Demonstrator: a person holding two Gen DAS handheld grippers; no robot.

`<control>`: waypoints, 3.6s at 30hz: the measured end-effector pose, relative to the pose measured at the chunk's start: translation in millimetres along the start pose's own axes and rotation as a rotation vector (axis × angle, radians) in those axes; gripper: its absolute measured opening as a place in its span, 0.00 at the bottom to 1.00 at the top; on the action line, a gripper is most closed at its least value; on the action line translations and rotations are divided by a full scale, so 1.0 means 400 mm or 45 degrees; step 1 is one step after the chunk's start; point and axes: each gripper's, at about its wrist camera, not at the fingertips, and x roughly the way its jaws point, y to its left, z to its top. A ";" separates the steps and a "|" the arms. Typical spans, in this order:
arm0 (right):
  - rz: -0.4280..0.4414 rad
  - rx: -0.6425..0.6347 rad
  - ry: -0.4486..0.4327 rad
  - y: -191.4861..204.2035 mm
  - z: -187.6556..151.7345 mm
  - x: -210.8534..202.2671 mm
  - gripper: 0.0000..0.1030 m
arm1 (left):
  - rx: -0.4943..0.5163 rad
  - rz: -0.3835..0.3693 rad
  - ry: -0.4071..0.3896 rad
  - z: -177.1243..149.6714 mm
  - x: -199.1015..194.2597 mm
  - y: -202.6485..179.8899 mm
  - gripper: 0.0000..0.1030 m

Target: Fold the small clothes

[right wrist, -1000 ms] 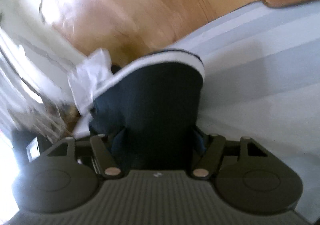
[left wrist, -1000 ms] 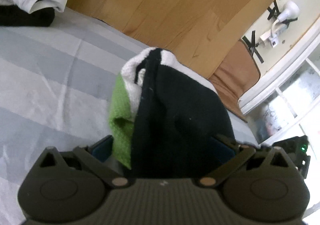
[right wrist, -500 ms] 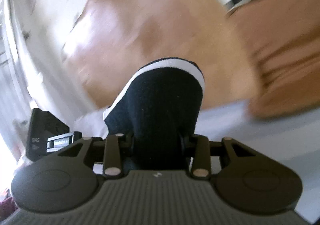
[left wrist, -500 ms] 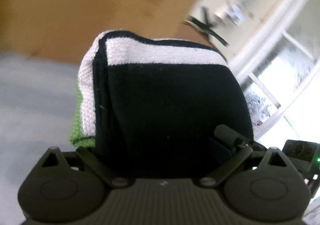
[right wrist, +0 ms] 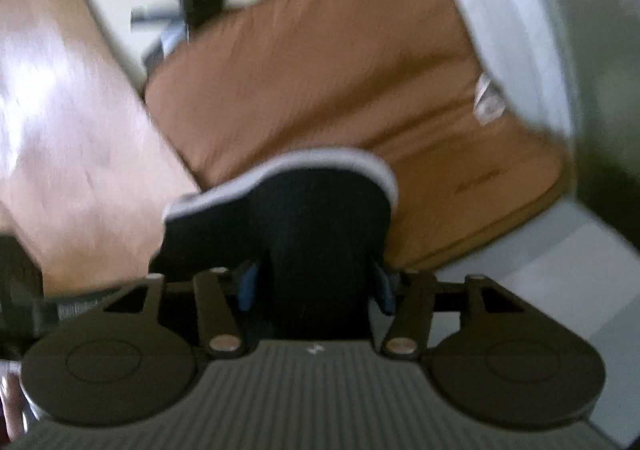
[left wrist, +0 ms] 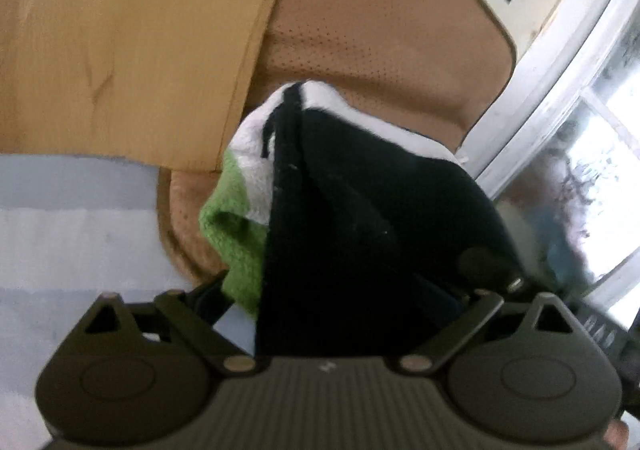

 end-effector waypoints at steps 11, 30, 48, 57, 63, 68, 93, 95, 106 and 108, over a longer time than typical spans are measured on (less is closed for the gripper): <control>-0.200 0.157 -0.129 0.046 -0.085 -0.175 0.84 | 0.271 0.372 -0.151 -0.197 -0.256 0.022 1.00; -0.445 -0.021 -0.192 0.301 -0.410 -0.354 0.85 | 0.435 0.542 -0.240 -0.461 -0.483 0.033 1.00; -0.407 -0.024 -0.186 0.296 -0.413 -0.351 0.89 | 0.459 0.603 -0.284 -0.475 -0.495 0.022 1.00; -0.408 -0.013 -0.201 0.297 -0.416 -0.356 0.90 | 0.481 0.590 -0.333 -0.486 -0.509 0.016 1.00; -0.409 -0.011 -0.194 0.297 -0.416 -0.355 0.90 | 0.517 0.571 -0.334 -0.496 -0.511 0.006 1.00; -0.414 -0.010 -0.186 0.296 -0.416 -0.352 0.91 | 0.507 0.578 -0.329 -0.492 -0.510 0.010 1.00; -0.420 0.004 -0.199 0.293 -0.419 -0.356 0.91 | 0.550 0.645 -0.389 -0.506 -0.517 0.003 1.00; -0.421 0.005 -0.202 0.293 -0.419 -0.357 0.91 | 0.547 0.643 -0.385 -0.505 -0.518 0.005 1.00; -0.421 0.010 -0.209 0.293 -0.420 -0.359 0.92 | 0.520 0.638 -0.337 -0.492 -0.514 0.016 1.00; -0.420 0.012 -0.212 0.293 -0.419 -0.360 0.92 | 0.511 0.634 -0.328 -0.491 -0.515 0.020 1.00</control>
